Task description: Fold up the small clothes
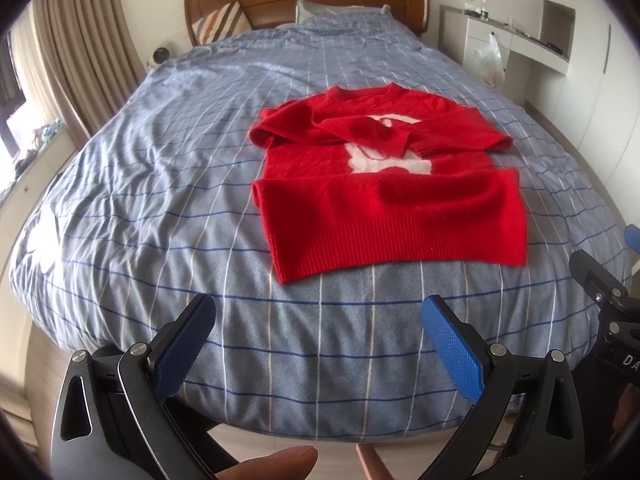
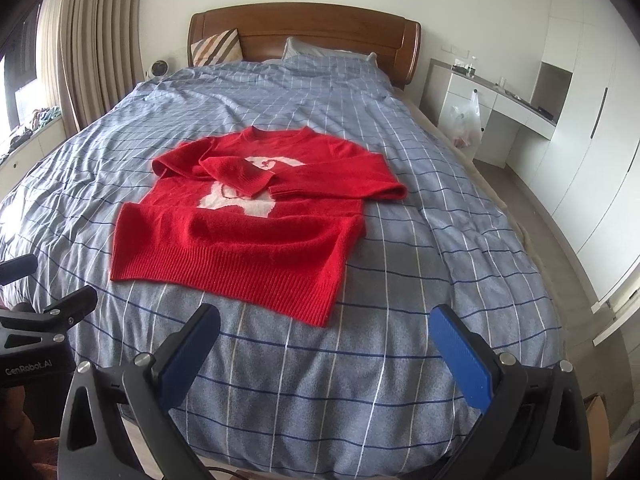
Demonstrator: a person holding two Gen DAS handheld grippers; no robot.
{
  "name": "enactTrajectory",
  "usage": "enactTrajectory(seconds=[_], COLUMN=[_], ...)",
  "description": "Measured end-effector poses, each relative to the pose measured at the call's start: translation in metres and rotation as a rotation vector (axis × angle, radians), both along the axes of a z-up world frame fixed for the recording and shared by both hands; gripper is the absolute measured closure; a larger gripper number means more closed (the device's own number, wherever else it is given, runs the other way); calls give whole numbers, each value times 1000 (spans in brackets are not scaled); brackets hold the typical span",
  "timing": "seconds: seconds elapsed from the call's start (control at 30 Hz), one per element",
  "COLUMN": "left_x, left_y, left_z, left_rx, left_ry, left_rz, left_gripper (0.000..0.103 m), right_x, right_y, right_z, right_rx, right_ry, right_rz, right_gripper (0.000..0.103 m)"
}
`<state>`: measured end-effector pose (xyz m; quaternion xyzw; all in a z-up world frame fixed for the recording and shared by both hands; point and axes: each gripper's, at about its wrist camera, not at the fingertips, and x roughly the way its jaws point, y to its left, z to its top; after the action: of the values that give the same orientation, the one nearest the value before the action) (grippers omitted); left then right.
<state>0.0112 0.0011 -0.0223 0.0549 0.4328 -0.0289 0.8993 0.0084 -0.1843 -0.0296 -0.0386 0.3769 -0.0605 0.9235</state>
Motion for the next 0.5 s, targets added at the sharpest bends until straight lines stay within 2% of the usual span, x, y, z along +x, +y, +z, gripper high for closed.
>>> enactTrajectory(seconds=[0.5], left_x=[1], left_y=[3], left_z=[-4], left_rx=[-2], left_ry=[14], left_rz=[9], left_gripper=[0], right_x=[2], right_y=[-8], right_z=[-6], right_rx=[-59], right_ry=[39], right_rz=[-62], right_gripper=[0])
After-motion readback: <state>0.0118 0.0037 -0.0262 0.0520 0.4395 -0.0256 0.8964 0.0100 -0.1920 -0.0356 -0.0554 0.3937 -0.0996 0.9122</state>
